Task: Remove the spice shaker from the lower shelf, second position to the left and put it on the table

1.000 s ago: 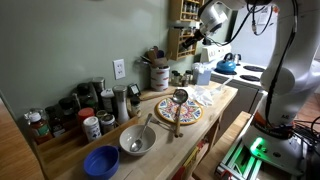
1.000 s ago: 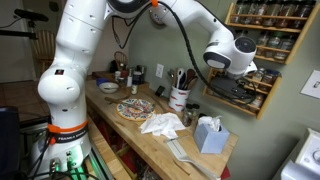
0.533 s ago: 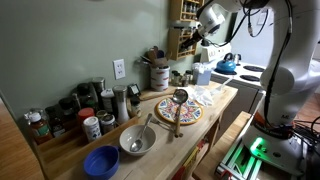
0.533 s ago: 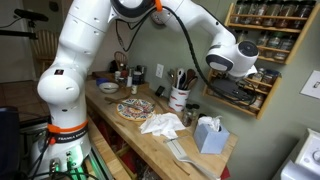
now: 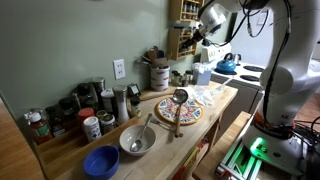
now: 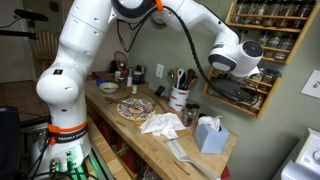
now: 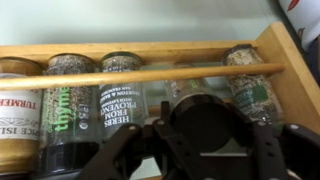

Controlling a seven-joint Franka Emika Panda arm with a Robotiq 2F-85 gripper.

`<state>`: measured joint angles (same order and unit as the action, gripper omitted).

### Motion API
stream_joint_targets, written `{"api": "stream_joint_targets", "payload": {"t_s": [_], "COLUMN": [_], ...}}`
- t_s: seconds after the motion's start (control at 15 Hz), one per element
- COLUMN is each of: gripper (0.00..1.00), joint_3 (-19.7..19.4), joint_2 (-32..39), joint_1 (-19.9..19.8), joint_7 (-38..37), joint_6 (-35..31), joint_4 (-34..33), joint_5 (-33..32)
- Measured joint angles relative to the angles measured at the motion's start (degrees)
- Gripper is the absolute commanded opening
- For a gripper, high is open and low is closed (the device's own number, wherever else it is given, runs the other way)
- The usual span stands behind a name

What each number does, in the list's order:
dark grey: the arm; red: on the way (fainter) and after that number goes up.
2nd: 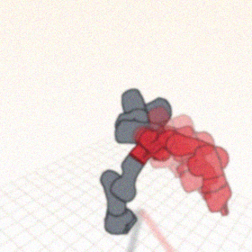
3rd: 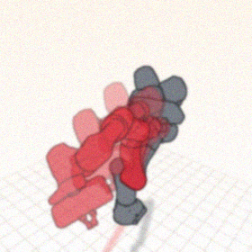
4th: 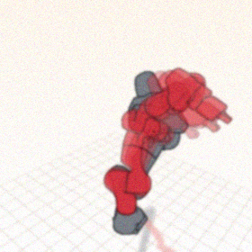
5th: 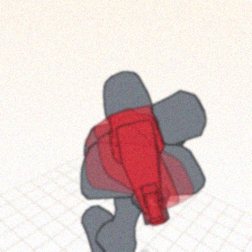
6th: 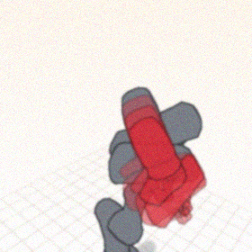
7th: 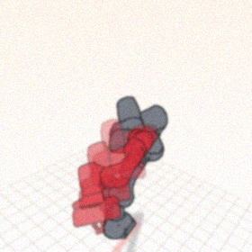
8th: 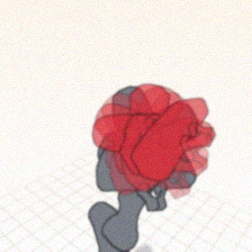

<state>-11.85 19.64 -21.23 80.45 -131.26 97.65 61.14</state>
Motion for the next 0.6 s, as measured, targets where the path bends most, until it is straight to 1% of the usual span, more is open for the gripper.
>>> {"api": "stream_joint_targets", "payload": {"t_s": [0.4, 0.6], "gripper": [0.3, 0.3], "joint_3": [-0.1, -0.4], "joint_2": [-0.6, -1.4], "joint_1": [-1.3, -2.2], "joint_7": [0.0, 0.0], "joint_6": [1.5, 3.3], "joint_4": [-0.2, -0.1], "joint_5": [0.1, 0.2]}}
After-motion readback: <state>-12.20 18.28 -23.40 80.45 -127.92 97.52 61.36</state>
